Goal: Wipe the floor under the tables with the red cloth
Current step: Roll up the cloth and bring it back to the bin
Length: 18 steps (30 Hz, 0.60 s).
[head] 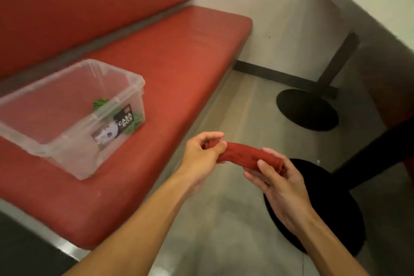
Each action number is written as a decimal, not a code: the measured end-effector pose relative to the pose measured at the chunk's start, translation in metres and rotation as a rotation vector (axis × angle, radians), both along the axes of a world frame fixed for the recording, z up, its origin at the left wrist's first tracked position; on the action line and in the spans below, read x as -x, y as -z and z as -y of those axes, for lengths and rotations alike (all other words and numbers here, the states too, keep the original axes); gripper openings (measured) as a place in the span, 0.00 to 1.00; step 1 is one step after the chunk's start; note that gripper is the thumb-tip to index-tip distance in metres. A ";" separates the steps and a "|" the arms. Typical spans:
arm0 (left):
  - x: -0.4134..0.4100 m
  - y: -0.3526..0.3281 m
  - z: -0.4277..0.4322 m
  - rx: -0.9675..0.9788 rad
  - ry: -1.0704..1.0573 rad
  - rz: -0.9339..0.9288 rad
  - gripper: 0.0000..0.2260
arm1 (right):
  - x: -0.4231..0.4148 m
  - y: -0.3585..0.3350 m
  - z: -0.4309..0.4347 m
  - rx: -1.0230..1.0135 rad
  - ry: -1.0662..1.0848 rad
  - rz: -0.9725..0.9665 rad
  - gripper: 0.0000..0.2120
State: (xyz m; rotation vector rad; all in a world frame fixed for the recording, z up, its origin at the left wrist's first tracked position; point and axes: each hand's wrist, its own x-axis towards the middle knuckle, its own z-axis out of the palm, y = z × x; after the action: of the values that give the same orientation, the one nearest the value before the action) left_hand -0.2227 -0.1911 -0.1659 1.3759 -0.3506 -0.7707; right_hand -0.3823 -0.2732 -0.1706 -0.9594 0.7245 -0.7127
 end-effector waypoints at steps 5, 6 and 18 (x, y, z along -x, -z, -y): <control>-0.041 -0.076 -0.040 -0.126 -0.046 0.277 0.14 | -0.036 -0.081 -0.043 -0.035 -0.011 -0.027 0.14; -0.050 -0.091 -0.051 -0.148 -0.062 0.286 0.14 | -0.045 -0.098 -0.054 -0.035 -0.026 -0.046 0.15; -0.149 -0.212 -0.168 -0.419 -0.117 0.266 0.16 | -0.162 -0.218 -0.134 0.207 -0.268 -0.447 0.10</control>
State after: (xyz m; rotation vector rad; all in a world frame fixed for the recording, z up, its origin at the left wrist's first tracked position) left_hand -0.0737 -0.0233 0.0461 1.8850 -0.3225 -0.5822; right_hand -0.2208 -0.1392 0.0471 -1.4008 0.8987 -0.3413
